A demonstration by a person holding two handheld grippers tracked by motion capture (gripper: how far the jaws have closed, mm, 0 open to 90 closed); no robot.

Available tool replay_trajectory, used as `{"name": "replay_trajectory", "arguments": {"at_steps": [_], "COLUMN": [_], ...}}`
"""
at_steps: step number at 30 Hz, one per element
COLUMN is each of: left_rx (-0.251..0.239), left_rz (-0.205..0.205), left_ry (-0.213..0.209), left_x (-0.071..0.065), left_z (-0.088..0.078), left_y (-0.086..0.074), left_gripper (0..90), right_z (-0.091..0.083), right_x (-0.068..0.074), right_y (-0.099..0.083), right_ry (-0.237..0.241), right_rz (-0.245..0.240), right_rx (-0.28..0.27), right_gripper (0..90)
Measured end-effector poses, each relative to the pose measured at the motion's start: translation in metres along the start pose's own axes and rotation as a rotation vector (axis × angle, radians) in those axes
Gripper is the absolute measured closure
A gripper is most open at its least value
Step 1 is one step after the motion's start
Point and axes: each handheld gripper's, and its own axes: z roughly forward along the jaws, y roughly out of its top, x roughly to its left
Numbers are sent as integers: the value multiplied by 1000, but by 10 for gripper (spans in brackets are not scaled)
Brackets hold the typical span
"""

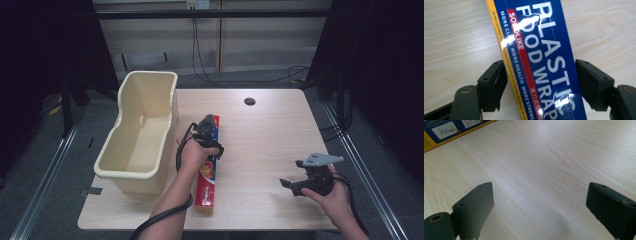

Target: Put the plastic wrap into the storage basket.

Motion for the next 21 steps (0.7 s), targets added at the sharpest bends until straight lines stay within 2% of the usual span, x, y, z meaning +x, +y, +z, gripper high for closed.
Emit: {"name": "replay_trajectory", "arguments": {"at_steps": [3,6,10,12,13,15,16,19,21], "left_rx": [11,35,56,77,81,95,106,121,131], "left_rz": [-57,-68,-108,-114,-96,-96,-71,-84,-85], "left_ry": [4,16,22,17,11,12,13,-21,-19], "left_x": [-1,-1,0,-2,-3,-7,-6,-8,-9], "left_z": [1,0,-4,-5,-5,-5,-7,-12,-18], "left_y": [2,3,5,6,6,6,7,8,10], "left_gripper": [299,327,380,392,396,400,401,403,405], "right_z": [0,0,0,0,0,0,0,-1,-1], "right_x": [0,0,0,0,0,0,0,0,-1], "right_y": [0,0,0,0,0,0,0,0,-1], "right_ry": [-1,-3,1,1,0,0,2,-3,-4], "right_rz": [1,1,1,-4,-4,-3,-7,-5,-4], "right_rx": [2,1,1,-1,-1,-1,-6,-7,-4], "right_gripper": [74,74,74,74,73,73,73,67,66]}}
